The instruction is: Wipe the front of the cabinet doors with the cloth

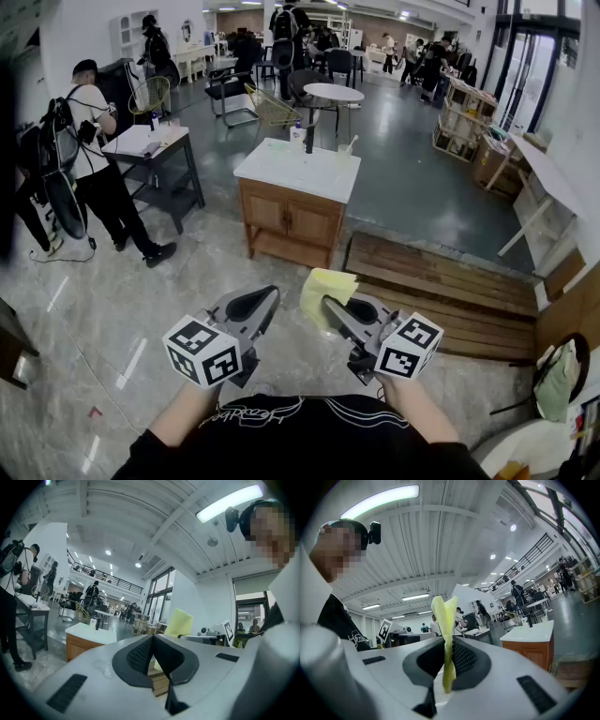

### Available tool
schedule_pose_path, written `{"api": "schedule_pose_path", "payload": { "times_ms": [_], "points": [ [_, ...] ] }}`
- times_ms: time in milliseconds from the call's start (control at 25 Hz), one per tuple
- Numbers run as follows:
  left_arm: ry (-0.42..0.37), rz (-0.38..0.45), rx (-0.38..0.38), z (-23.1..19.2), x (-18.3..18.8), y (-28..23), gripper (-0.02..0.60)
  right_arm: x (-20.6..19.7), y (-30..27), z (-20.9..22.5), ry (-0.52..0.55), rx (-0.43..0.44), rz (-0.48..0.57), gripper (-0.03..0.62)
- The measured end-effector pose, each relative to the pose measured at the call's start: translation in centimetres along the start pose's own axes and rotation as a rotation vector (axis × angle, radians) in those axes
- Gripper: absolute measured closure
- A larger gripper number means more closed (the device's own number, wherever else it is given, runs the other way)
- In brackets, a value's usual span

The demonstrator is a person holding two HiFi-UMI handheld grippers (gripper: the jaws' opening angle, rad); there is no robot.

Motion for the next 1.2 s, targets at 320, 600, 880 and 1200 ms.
{"api": "schedule_pose_path", "payload": {
  "times_ms": [320,600,880,1200],
  "points": [
    [-0.012,-0.01,0.009,0.2,0.2,-0.1,0.575,0.0,-0.2,0.2,-0.018,0.009,0.008,0.554],
    [-0.006,-0.017,0.041,0.0,-0.1,0.2,0.575,-0.8,0.0,0.5,-0.05,0.007,0.005,0.553],
    [0.048,-0.059,0.094,-4.0,-2.0,0.6,0.575,-3.4,-2.7,2.2,-0.084,0.002,-0.017,0.554],
    [0.202,-0.132,0.118,-11.3,-6.4,-0.5,0.575,-9.2,-6.6,6.1,-0.205,-0.048,-0.073,0.553]
  ]
}}
Point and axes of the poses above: the fingertips, and each gripper's own axes: y backward along the fingers, z to its right, x out of its top, the point moved 6 cm from there along y, backward along the fingers, and after that the axes turned 7 degrees about y, right-handed, at the moved point
